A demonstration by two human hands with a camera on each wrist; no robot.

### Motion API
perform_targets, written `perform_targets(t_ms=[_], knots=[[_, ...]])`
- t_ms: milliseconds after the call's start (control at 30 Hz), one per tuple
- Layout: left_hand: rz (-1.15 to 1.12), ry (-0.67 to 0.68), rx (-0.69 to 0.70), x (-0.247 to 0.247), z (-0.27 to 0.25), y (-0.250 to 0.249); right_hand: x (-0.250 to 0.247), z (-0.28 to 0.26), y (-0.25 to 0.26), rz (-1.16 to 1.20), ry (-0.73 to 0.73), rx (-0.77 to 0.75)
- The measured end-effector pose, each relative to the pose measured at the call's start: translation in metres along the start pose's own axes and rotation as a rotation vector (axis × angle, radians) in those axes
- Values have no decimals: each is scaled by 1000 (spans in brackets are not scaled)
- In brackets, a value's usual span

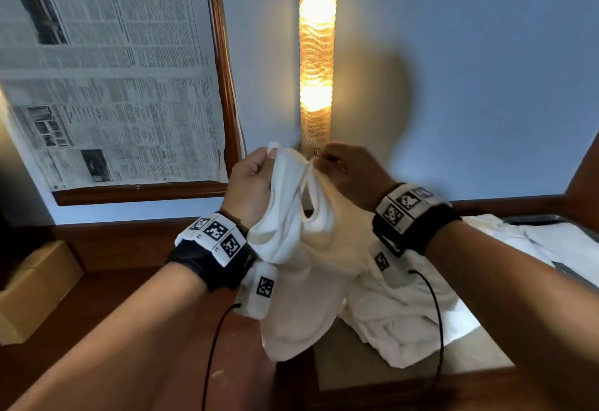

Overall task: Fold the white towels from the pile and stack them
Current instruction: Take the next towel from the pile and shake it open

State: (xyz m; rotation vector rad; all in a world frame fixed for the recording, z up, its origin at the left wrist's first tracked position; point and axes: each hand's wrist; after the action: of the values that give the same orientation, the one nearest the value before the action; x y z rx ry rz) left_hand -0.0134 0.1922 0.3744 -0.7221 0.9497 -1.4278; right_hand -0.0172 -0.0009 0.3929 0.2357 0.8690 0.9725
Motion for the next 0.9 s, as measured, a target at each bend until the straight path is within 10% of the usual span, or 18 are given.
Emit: perform_targets(t_ms=[400, 700, 900], knots=[[20, 163, -31, -41, -30, -21, 34, -28, 84, 46, -30, 16], [-193, -56, -143, -156, -64, -56, 41, -119, 36, -340, 113, 665], [-217, 166, -313, -166, -109, -50, 94, -88, 119, 9, -55, 432]])
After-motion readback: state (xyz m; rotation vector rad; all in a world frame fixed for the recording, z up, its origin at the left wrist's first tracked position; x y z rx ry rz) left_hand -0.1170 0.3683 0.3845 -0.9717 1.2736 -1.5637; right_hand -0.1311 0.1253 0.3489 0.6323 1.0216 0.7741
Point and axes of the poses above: each hand's wrist, its own z-axis towards the middle knuckle, its own x-axis out of the palm, y = z × x, and after that the axes turned 12 degrees about z, right-handed
